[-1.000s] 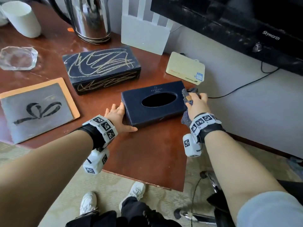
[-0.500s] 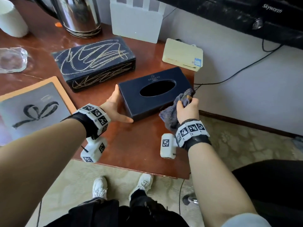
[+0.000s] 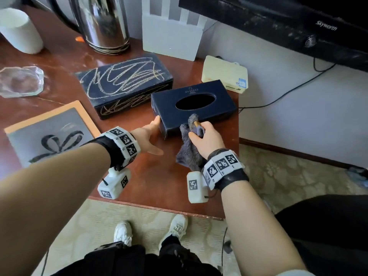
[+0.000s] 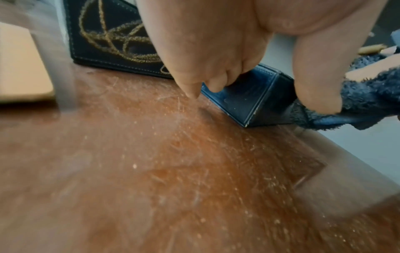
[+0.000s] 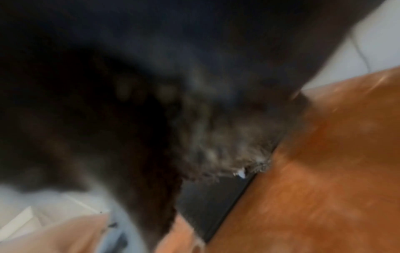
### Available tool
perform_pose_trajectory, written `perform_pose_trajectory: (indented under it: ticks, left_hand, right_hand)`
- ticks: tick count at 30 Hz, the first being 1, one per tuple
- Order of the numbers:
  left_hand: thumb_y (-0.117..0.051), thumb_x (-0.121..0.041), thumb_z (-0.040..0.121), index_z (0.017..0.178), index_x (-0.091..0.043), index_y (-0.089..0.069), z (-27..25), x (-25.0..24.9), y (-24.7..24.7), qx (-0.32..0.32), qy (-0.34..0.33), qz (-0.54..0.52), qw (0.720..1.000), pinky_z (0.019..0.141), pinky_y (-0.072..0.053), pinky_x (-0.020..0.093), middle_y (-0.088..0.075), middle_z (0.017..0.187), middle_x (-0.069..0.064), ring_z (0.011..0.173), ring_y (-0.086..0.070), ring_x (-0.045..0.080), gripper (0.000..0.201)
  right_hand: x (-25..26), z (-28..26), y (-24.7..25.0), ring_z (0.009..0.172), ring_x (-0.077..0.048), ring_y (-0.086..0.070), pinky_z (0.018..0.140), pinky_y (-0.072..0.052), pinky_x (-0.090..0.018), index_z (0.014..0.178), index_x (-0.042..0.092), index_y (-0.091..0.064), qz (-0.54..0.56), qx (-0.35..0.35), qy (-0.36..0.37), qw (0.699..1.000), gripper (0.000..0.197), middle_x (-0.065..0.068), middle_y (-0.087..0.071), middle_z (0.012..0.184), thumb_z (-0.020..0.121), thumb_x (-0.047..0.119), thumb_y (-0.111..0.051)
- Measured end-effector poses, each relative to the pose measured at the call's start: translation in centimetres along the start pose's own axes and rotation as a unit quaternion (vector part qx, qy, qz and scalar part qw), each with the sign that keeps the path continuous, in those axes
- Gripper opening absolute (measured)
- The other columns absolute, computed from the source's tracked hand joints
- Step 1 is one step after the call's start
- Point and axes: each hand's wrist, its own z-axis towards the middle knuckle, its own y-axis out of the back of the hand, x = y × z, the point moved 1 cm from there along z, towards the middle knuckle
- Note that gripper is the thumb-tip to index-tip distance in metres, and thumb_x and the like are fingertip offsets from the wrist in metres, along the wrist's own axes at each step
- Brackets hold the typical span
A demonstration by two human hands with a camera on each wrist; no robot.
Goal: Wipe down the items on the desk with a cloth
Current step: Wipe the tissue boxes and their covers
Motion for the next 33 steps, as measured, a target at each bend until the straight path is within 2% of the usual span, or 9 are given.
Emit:
perform_pose_trajectory:
  ticks: [6,10,14,16,19,24,26,28,33]
  left_hand:
    - [-0.068,-0.034,0.082,0.149,-0.028,0.003,0.4,-0.5,0.6,0.039,-0.011,0.011,0.999,0.111,-0.024,0.029,-0.025,0.153,-0.002,0.139,-0.028,0.016,0.098]
    - [-0.062,-0.024,0.088,0.14,-0.021,-0.04,-0.7,0.3,3.2,-0.033,-0.03,-0.013,0.999,0.1,-0.036,0.024,-0.052,0.136,0.0,0.122,-0.05,0.015,0.056]
    - [-0.067,-0.016,0.084,0.124,-0.014,-0.056,-3.0,4.1,7.7,-0.182,-0.002,-0.08,0.98,0.099,-0.042,0.028,-0.064,0.114,0.003,0.108,-0.059,0.019,0.041]
    - [-0.071,-0.016,0.08,0.125,-0.007,-0.054,-4.1,6.6,9.6,-0.254,0.038,-0.103,0.961,0.095,-0.043,0.03,-0.06,0.11,0.006,0.107,-0.059,0.024,0.049]
    - [-0.079,-0.027,0.072,0.134,-0.006,-0.043,-4.8,10.3,11.3,-0.313,0.107,-0.118,0.936,0.098,-0.044,0.039,-0.05,0.13,0.013,0.113,-0.054,0.027,0.076]
    - [-0.083,-0.033,0.064,0.149,-0.012,0.005,-3.5,12.9,12.2,-0.251,0.088,-0.098,0.959,0.116,-0.018,0.038,-0.006,0.156,0.012,0.143,-0.013,0.025,0.125]
    - [-0.085,-0.037,0.06,0.146,-0.02,0.019,-2.5,13.0,12.5,-0.227,0.074,-0.074,0.968,0.118,-0.011,0.038,0.009,0.157,0.007,0.145,0.001,0.023,0.136]
    - [-0.085,-0.039,0.057,0.143,-0.028,0.025,-1.5,12.8,12.8,-0.197,0.069,-0.068,0.976,0.116,-0.012,0.042,0.018,0.156,0.004,0.145,0.005,0.024,0.14]
    - [-0.086,-0.041,0.055,0.139,-0.038,0.028,0.2,13.2,13.1,-0.156,0.074,-0.02,0.985,0.114,-0.021,0.04,0.028,0.152,0.002,0.145,-0.003,0.026,0.143]
  right_hand:
    - [-0.9,-0.2,4.0,0.105,-0.032,-0.055,0.076,-0.036,-0.026,0.118,0.009,-0.049,-0.047,-0.04,-0.008,0.998,0.032,-0.011,-0.059,0.113,0.092,0.028,-0.055]
    - [1.7,0.0,4.3,0.104,-0.03,-0.055,0.076,-0.035,-0.024,0.119,0.011,-0.049,-0.06,-0.029,0.043,0.997,0.033,-0.009,-0.06,0.112,0.092,0.029,-0.055]
    - [5.7,0.3,3.2,0.095,-0.027,-0.054,0.075,-0.035,-0.025,0.113,0.008,-0.049,-0.06,0.005,0.094,0.994,0.029,-0.008,-0.057,0.102,0.093,0.028,-0.055]
    - [7.9,1.0,2.3,0.084,-0.028,-0.051,0.073,-0.036,-0.031,0.1,0.005,-0.051,-0.06,0.028,0.112,0.991,0.022,-0.009,-0.054,0.09,0.093,0.026,-0.054]
    - [11.3,3.4,1.1,0.066,-0.025,-0.039,0.067,-0.031,-0.032,0.069,0.016,-0.035,-0.053,0.029,0.106,0.992,0.029,-0.003,-0.038,0.067,0.092,0.023,-0.053]
    - [15.5,8.8,-0.2,0.081,-0.024,-0.04,0.07,-0.026,-0.029,0.066,0.018,-0.028,-0.033,0.013,-0.001,0.999,0.034,-0.003,-0.04,0.068,0.092,0.027,-0.047]
    - [16.0,10.4,-0.6,0.083,-0.026,-0.041,0.071,-0.027,-0.03,0.074,0.014,-0.035,-0.048,0.029,-0.025,0.998,0.027,-0.01,-0.049,0.083,0.092,0.031,-0.046]
    - [16.2,11.4,-1.3,0.087,-0.029,-0.046,0.071,-0.031,-0.035,0.089,0.011,-0.045,-0.07,0.043,-0.035,0.996,0.02,-0.016,-0.054,0.097,0.093,0.031,-0.045]
    - [16.1,12.5,-2.4,0.065,-0.025,-0.033,0.054,-0.022,-0.036,0.067,0.018,-0.023,-0.1,0.047,-0.017,0.994,0.034,-0.001,-0.032,0.065,0.093,0.026,-0.044]
